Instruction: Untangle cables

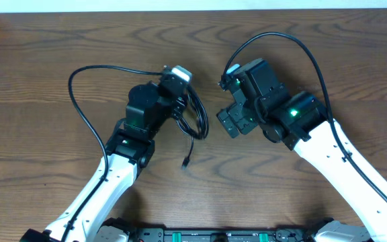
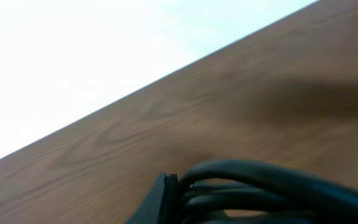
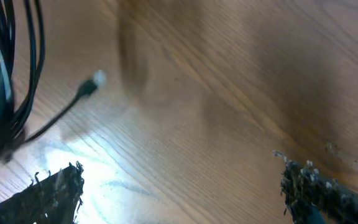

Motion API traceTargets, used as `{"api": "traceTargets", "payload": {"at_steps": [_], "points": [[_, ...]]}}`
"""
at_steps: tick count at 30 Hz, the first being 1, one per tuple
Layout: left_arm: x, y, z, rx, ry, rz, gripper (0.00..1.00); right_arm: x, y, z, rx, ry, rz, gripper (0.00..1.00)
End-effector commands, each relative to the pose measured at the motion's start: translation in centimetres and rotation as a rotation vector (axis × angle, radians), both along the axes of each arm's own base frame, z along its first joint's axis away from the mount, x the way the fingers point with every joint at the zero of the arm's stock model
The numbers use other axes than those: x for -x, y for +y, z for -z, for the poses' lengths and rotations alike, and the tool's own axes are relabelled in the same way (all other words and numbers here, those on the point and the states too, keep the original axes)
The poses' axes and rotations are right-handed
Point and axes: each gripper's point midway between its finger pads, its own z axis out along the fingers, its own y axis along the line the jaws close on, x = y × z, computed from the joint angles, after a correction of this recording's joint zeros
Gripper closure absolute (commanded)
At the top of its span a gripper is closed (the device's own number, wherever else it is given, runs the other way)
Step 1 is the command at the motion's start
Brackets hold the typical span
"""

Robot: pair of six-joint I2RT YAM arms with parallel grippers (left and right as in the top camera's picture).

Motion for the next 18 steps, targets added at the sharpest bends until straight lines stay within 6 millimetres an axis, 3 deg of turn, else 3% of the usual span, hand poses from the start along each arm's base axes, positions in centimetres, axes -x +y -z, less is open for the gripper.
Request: {"api": "traceTargets", "payload": {"at_steps": [1,2,6,11,13,15,18], "points": [[-1.4,4.2,-0.6,-0.105,-0.042,-0.226,0.85,0.0,-0.2,-0.6,-0.014,-0.015,0.028,0.01],[-1.4,4.1,-0.6,-0.105,-0.042,-0.225,0.64,0.1,0.0,-0.6,-0.016,-0.014,0.024,0.01],[-1.3,4.1,-0.2,-0.111,-0.027,-0.222,0.28,1.0,1.4,-0.6,-0.039,0.002,-0.026,0.01],[-0.2,1.3,1.0,-0.072,0.034,-0.056,0.27,1.2,2.9,-1.0,-0.064,-0.019,-0.064,0.01],[-0.4,1.4,0.7,-0.068,0.019,-0.063,0.27,0.9,3.2,-0.6,-0.065,-0.016,-0.066,0.01],[-0.9,2.7,0.1,-0.079,-0.006,-0.126,0.27,0.6,3.5,0.6,-0.049,0.008,-0.062,0.01],[-1.9,7.4,-0.9,-0.127,-0.054,-0.352,0.27,-0.6,3.9,3.6,-0.003,0.052,-0.033,0.01]]}}
